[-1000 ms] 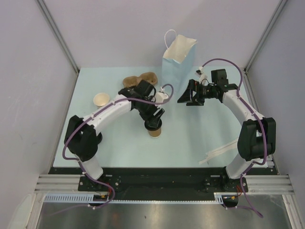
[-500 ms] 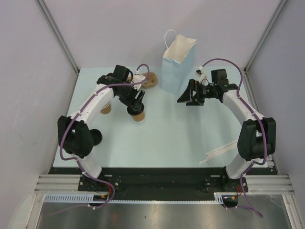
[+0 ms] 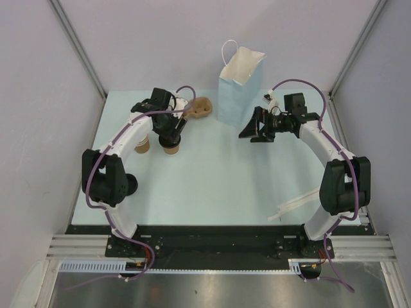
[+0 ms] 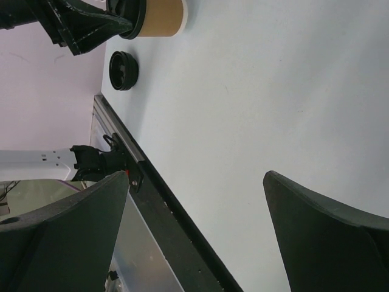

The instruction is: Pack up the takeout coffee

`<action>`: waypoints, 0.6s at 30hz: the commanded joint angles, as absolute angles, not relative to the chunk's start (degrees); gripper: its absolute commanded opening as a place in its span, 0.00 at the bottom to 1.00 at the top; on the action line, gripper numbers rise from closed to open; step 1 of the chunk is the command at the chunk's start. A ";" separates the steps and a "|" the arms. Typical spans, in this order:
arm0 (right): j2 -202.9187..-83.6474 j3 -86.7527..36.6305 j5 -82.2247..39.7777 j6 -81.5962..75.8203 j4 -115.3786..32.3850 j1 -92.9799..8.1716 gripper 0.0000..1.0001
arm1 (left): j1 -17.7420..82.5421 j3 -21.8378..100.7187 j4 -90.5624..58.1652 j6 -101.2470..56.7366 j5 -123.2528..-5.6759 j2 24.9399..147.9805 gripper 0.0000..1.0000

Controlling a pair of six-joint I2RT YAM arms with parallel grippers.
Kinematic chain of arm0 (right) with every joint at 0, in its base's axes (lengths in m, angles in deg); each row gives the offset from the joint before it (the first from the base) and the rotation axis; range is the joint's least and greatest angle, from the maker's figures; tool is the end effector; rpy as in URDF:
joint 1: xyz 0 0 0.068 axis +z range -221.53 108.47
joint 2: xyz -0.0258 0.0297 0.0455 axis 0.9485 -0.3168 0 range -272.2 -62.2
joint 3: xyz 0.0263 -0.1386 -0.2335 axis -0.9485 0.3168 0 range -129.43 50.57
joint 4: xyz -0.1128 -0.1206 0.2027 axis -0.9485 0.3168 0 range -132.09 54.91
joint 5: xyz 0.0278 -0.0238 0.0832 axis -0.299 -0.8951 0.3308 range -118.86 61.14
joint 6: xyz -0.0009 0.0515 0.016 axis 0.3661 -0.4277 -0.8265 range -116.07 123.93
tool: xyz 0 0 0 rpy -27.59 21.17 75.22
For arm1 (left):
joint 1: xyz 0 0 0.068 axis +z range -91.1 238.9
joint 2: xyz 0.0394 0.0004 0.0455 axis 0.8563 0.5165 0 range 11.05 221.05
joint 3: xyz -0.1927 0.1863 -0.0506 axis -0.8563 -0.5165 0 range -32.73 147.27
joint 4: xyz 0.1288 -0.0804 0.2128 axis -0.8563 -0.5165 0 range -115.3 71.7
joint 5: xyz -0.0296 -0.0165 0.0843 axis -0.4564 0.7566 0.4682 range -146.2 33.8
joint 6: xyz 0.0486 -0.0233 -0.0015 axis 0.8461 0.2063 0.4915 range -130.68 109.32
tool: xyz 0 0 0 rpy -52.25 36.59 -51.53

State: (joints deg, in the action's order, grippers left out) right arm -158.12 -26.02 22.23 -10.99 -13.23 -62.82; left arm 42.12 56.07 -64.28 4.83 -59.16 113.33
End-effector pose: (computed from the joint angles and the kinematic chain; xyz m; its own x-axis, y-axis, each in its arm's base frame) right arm 0.3541 0.0822 0.2798 -0.8684 0.0306 -0.4950 -0.3978 0.5530 0.7321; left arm 0.3671 -0.1125 0.2783 -0.7108 0.4932 -0.5015 0.5225 0.8476 0.0930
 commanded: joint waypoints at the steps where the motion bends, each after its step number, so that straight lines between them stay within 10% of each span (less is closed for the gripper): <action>1: -158.00 -26.59 23.34 -11.01 -14.23 -63.09 1.00 | 43.08 54.81 -60.49 4.09 -58.22 113.89 0.33; 6: -158.09 -26.59 23.52 -11.19 -14.32 -63.18 1.00 | 43.61 53.84 -60.23 3.48 -59.01 114.85 0.39; 18: -158.09 -26.51 24.05 -11.28 -14.49 -63.18 1.00 | 44.57 56.74 -63.74 3.12 -60.95 113.27 0.93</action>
